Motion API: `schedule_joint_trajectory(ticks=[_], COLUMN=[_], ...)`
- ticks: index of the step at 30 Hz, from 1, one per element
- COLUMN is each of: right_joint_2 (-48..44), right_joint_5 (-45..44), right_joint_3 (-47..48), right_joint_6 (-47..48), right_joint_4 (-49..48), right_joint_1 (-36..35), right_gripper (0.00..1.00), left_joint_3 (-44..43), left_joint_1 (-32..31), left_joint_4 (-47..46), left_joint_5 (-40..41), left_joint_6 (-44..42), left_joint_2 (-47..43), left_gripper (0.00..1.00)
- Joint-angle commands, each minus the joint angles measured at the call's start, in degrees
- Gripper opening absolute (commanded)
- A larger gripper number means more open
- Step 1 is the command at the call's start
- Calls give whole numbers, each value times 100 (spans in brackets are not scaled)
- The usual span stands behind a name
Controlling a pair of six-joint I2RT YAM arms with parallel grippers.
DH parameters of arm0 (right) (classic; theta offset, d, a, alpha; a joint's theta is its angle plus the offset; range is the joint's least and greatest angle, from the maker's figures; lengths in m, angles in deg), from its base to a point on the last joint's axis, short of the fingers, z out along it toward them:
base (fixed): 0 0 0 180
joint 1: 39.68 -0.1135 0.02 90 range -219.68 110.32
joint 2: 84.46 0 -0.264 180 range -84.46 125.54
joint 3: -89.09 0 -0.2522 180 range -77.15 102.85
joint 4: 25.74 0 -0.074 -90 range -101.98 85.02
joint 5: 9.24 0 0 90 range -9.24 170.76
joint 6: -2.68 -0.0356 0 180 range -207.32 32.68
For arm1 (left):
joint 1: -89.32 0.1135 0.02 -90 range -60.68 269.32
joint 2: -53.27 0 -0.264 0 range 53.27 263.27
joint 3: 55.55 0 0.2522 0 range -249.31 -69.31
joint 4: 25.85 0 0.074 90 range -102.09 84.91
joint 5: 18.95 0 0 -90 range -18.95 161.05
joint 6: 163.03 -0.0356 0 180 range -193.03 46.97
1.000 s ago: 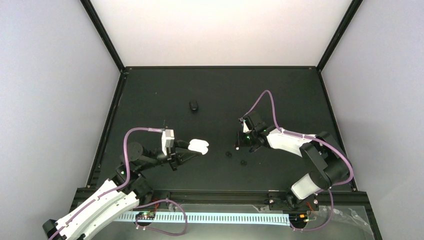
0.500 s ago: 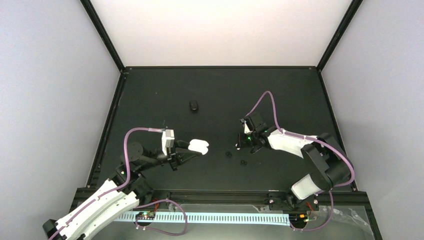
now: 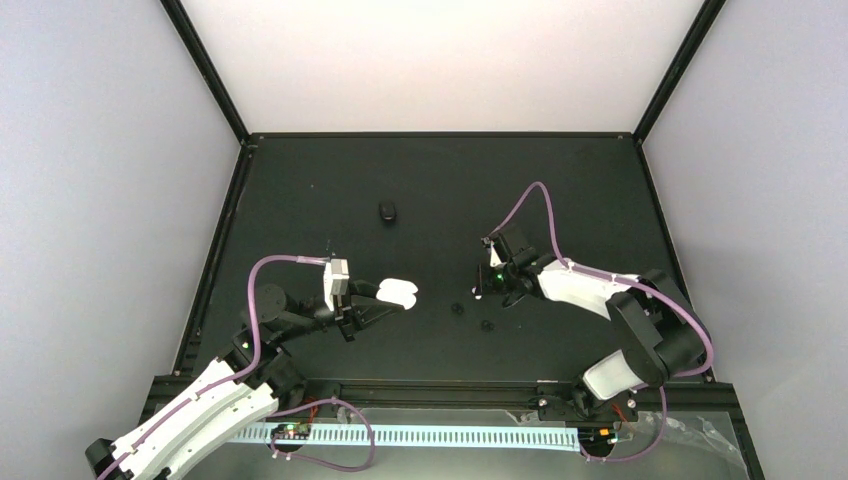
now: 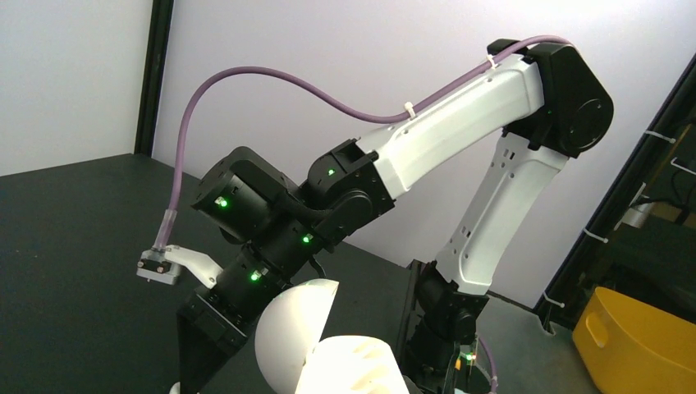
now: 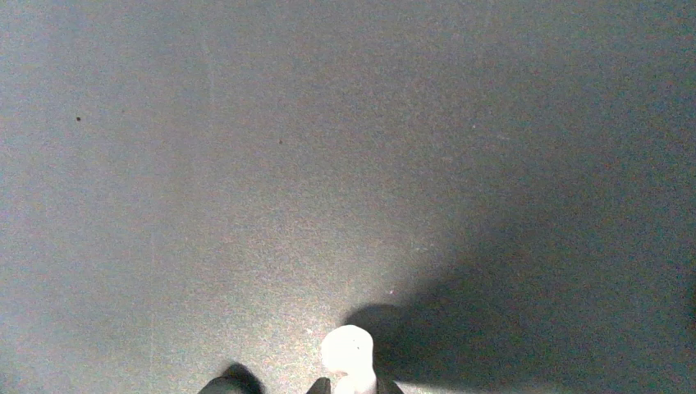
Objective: Insert the wireless bluetooth earbuds into the charging case
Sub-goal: Pick up the earbud from the center of the board.
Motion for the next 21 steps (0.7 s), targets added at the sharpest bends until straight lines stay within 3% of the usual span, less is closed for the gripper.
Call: schedule_joint_trajectory(ticks=[1, 7, 21], right_joint_2=[-144, -152, -223], right_joint_5=[-91, -74, -104], right_joint_3=[-86, -87, -66], right_joint_6=[25, 22, 26], right_joint_4=[-1, -9, -17], right_joint_1=[29, 29, 30], right_gripper=[13, 7, 10], left_joint_3=[-26, -26, -17], left_joint_1=[-10, -10, -13], left_joint_4=[-124, -126, -132], left_joint_5=[-35, -41, -41], left_joint_6=[5, 17, 17], left_joint_2=[4, 12, 11], left_gripper=[2, 2, 2])
